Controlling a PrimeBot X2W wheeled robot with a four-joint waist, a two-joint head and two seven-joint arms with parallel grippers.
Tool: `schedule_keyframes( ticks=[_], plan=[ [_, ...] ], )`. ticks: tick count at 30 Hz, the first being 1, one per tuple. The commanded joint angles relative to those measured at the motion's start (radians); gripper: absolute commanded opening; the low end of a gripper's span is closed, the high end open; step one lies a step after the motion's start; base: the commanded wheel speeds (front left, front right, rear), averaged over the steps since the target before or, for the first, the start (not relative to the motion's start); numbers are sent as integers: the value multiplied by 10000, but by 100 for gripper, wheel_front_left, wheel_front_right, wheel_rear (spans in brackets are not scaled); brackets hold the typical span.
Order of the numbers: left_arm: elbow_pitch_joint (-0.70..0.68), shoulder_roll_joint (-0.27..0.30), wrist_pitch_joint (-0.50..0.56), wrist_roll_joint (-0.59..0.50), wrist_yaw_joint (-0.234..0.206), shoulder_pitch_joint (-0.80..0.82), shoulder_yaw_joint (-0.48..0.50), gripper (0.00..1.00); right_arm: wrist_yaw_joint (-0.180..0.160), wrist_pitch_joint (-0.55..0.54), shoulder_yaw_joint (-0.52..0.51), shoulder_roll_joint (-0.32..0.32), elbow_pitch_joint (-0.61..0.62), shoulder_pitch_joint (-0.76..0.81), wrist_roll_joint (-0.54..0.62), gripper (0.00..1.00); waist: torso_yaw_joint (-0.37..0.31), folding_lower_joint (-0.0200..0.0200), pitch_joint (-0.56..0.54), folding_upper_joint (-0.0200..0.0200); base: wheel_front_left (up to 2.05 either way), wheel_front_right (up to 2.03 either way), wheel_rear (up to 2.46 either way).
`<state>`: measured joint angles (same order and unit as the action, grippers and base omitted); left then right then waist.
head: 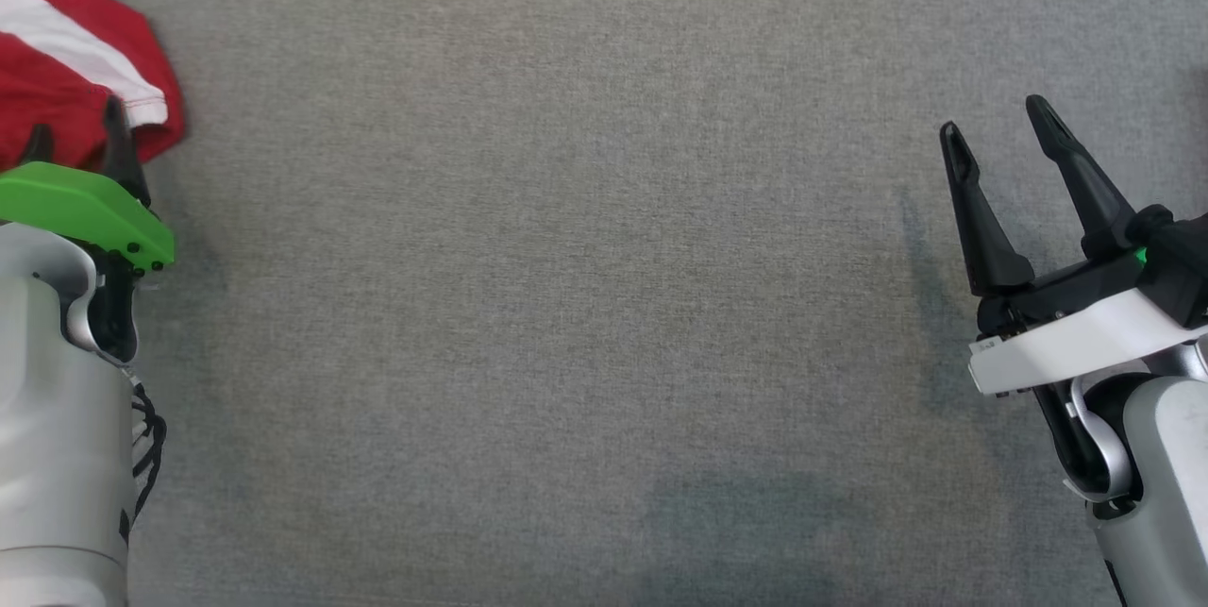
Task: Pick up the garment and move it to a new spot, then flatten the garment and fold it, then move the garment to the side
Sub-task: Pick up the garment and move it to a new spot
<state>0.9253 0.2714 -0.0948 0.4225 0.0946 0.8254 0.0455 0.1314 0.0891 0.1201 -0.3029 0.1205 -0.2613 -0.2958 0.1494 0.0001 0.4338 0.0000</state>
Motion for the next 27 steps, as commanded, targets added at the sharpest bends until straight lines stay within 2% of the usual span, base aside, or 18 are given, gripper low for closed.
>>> schedule_keyframes(
  ticks=[1, 6, 7, 8, 13, 19, 22, 27],
  plan=[
    [419, 106, 97, 61, 54, 363, 35, 100, -15, 87, 3, -59, 28, -201, -24, 100, -721, -1, 1029, 0, 0, 0, 0],
    [1814, 286, 357, -25, -5, 887, -116, 100, -15, 167, 36, -96, -47, -342, -52, 100, -854, -1, 1337, 0, 0, 0, 0],
    [2024, 296, 348, -40, 7, 936, -152, 45, -15, 193, 30, -107, -69, -370, -58, 100, -863, -1, 1369, 0, 0, 0, 0],
    [2206, 308, 314, -23, 9, 965, -152, 0, -15, 205, 30, -101, -98, -379, -60, 100, -869, -1, 1381, 0, 0, 0, 0],
    [2814, 445, -432, 0, -8, 1090, -162, 0, -15, 345, 18, -20, -318, -373, -35, 100, -789, -1, 1132, 0, 0, 0, 0],
    [2386, 739, -1551, -110, -140, 863, -106, 0, -15, 546, -19, 172, -582, -157, 16, 100, -685, -1, 346, 0, 0, 0, 0],
    [1733, 783, -1674, -184, -204, 440, 3, 0, -15, 653, -36, 279, -720, -24, 9, 100, -672, -1, -132, 0, 0, 0, 0],
    [-724, 677, -1698, -378, -521, -1047, 475, 0, -15, 802, -39, 524, -944, 213, 18, 100, -734, -1, -876, 0, 0, 0, 0]
  ],
)
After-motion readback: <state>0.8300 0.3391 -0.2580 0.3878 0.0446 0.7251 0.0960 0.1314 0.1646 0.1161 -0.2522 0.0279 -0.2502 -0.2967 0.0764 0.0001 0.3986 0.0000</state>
